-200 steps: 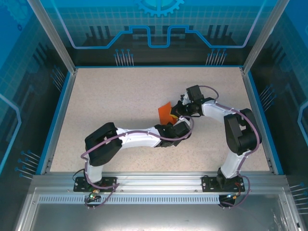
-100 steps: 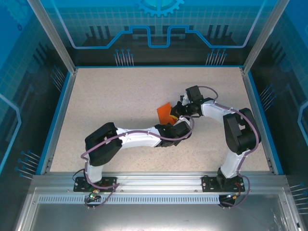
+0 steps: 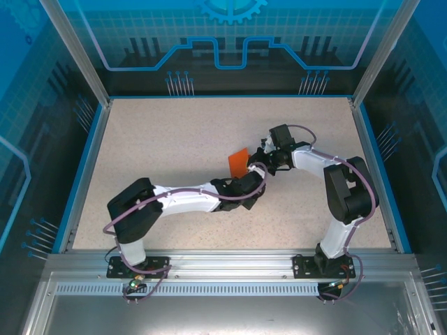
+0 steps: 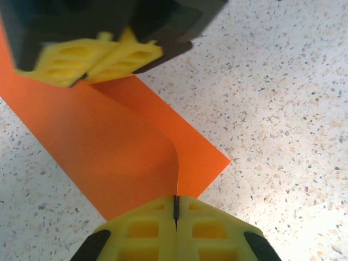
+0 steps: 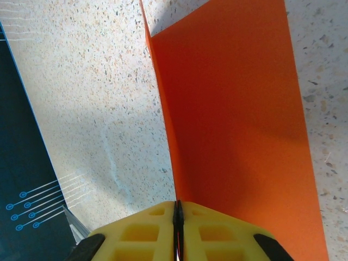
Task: Fold a paper plane with a square sheet of paper (fold left side to right side)
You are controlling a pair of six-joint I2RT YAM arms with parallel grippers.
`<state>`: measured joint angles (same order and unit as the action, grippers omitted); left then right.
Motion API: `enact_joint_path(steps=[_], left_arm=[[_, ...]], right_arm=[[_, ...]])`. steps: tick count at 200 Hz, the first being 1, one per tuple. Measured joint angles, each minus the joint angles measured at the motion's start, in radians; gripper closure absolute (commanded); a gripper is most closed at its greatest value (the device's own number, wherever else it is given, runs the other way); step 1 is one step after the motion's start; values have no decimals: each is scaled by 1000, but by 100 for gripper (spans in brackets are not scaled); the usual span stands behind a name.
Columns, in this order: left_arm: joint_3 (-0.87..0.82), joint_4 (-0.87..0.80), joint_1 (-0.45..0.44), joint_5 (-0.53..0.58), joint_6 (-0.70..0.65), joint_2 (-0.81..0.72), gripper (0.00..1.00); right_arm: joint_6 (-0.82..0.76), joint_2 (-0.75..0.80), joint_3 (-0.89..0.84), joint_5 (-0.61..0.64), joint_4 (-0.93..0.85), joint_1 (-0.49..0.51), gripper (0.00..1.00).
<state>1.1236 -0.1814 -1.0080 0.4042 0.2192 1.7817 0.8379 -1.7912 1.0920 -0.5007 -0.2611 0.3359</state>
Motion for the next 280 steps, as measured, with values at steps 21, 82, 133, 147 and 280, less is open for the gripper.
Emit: enact_joint_path(steps=[21,82,133,147,280], left_arm=[[-70,61,34,-57,27,-64,100],[-195,206,122,-236,93,-135,100],[-247,303,182,-375,143,-136,100],[-259,324,198,-403,152,-136,100],[-332,412,311,-512,195,-163,100]], right_arm=[[1,0,0,-3,0,0,89],[5,0,4,-23,6,0,59],[-28,66,-16,-41,42,-13,43],[-47,98,-35,-45,45,-31,43],[-76,101,-163,-131,71,-71,68]])
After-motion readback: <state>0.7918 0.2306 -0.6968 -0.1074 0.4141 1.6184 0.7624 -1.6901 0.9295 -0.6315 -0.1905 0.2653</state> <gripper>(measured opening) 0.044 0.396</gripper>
